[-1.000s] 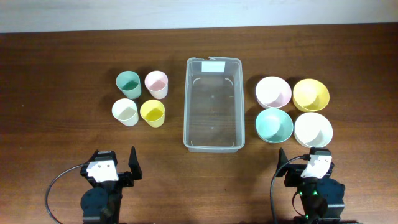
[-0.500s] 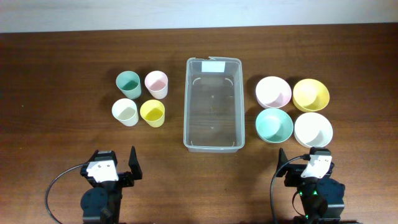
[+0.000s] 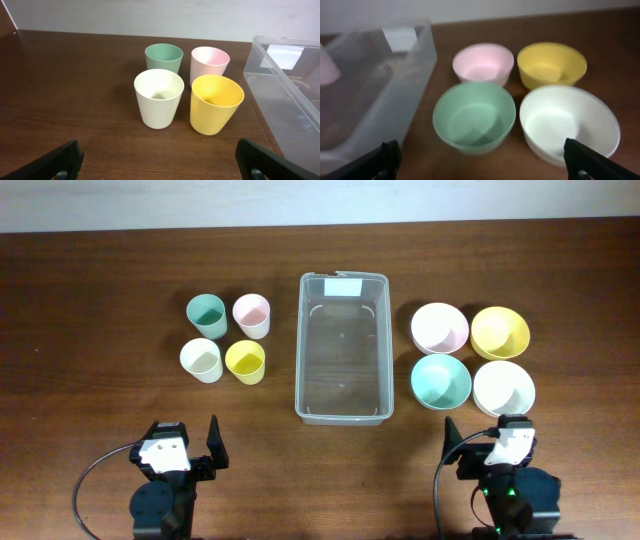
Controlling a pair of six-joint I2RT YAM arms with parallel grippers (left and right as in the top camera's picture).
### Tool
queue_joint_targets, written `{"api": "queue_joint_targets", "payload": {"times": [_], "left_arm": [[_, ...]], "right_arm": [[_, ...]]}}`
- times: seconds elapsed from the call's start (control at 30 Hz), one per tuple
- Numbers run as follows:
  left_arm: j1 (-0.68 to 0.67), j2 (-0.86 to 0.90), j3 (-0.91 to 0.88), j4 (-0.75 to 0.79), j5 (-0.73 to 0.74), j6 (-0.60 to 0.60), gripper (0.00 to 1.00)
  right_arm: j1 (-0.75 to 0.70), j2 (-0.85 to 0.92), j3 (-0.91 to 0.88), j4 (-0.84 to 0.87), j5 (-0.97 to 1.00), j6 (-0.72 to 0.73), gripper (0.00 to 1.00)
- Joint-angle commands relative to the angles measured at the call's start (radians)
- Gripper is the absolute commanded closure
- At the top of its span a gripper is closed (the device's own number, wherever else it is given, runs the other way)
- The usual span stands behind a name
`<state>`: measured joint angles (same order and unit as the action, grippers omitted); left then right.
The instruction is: Pack container
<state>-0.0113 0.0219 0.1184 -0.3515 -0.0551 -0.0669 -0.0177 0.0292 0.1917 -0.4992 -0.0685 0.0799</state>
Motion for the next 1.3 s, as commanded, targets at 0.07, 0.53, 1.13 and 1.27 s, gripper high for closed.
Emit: {"api": "queue_joint_targets", "payload": {"times": [0.07,0.53,1.13,1.27], "left_arm": [[-0.004,-0.010,-0.010,-0.001,0.014,0.015,0.00],[-0.004,-0.010,-0.010,-0.001,0.014,0.015,0.00],[-0.004,-0.010,-0.010,-0.001,0.014,0.015,0.00],[-0.004,-0.010,-0.010,-0.001,0.014,0.015,0.00]], "right_arm": [[0.003,0.221,0.251,-0.007,-0.005,0.060,0.01],[-0.253,1.135,1.056,-0.444,-0.124,0.134,0.01],[-0.588,1.774,1.077,-0.519,-0.235,0.135,0.15],[-0.582,1.814,1.015,-0.463,-0.246,0.139,0.27]]}}
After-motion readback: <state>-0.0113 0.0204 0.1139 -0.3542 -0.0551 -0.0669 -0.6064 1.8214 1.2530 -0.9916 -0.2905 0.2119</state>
